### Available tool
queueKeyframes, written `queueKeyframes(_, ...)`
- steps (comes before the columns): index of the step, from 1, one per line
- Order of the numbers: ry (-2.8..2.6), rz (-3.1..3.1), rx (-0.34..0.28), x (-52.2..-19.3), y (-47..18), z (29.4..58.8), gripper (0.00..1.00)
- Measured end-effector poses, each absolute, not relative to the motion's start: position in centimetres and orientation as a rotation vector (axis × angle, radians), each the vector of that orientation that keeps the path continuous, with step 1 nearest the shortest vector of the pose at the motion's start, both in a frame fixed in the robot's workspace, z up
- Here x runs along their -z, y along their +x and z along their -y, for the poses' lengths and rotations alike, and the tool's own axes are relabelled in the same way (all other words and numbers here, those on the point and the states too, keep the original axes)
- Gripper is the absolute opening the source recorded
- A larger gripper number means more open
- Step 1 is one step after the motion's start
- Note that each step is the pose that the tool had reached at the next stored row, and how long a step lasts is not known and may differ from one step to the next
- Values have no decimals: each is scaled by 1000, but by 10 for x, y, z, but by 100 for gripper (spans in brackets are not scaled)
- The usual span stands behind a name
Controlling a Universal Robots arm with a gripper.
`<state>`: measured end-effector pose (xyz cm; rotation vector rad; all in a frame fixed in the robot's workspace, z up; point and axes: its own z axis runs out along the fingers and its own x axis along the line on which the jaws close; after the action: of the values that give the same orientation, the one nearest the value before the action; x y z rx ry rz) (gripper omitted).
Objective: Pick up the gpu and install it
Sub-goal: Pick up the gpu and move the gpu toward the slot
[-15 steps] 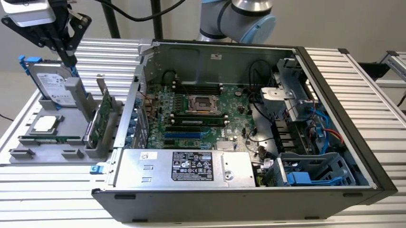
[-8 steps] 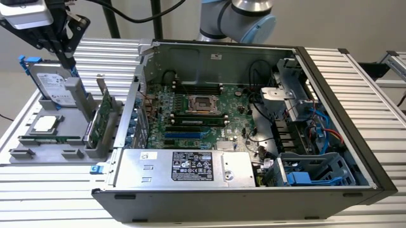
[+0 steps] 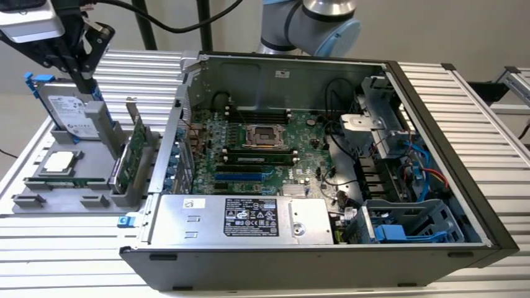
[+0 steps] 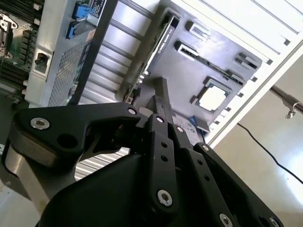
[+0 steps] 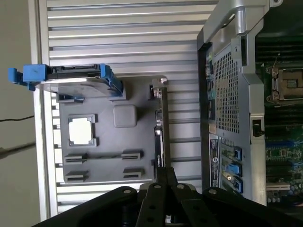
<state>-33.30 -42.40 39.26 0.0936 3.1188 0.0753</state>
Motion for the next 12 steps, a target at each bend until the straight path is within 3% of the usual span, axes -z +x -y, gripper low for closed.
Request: queueKeyframes(12, 94, -3119, -75, -393, -337, 435, 0)
